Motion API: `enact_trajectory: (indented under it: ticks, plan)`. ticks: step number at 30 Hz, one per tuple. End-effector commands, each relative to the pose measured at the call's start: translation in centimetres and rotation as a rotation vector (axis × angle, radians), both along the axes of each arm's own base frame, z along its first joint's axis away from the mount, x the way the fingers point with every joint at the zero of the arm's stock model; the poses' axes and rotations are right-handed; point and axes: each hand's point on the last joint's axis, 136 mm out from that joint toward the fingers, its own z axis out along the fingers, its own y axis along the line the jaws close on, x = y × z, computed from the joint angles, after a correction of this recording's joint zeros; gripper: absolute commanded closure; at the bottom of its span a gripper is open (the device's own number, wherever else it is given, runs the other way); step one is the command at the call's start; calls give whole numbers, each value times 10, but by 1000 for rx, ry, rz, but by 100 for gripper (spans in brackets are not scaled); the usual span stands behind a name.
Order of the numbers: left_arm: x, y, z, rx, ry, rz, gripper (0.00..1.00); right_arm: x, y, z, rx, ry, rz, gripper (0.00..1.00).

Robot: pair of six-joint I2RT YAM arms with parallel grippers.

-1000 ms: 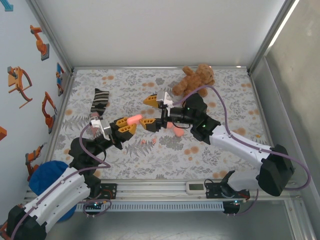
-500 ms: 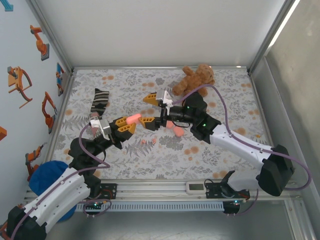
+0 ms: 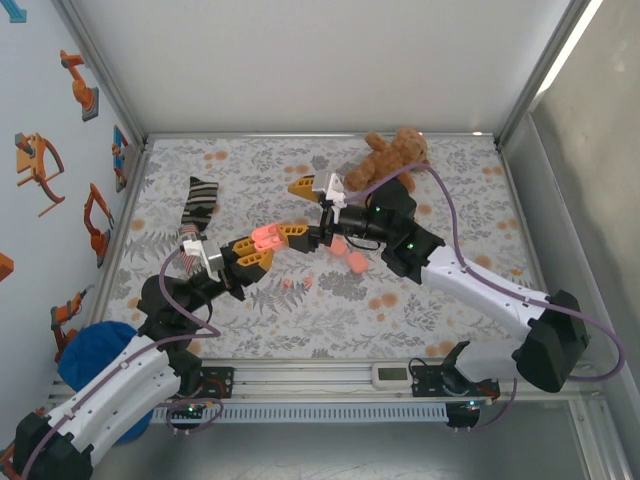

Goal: Insert wireless bluetooth earbuds into charging case

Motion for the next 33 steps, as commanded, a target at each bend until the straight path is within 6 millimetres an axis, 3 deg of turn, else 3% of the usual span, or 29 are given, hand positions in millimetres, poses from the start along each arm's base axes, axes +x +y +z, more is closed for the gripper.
enact_trajectory:
  ticks: [1,7,13,20,33]
  plan:
    - [-10,0,10,-9,-61,-24,100,5,-1,20,31,-48,-23,16]
    - [-6,1,7,-2,-46,-6,100,-4,-12,32,49,-61,-33,15]
    - [-1,1,3,13,-30,17,100,-1,-28,27,33,-54,-123,8]
    - [6,4,-1,17,-7,62,100,8,-52,10,-27,-55,-260,0]
    - [11,6,-8,38,15,97,100,40,-92,-37,-192,51,-557,0]
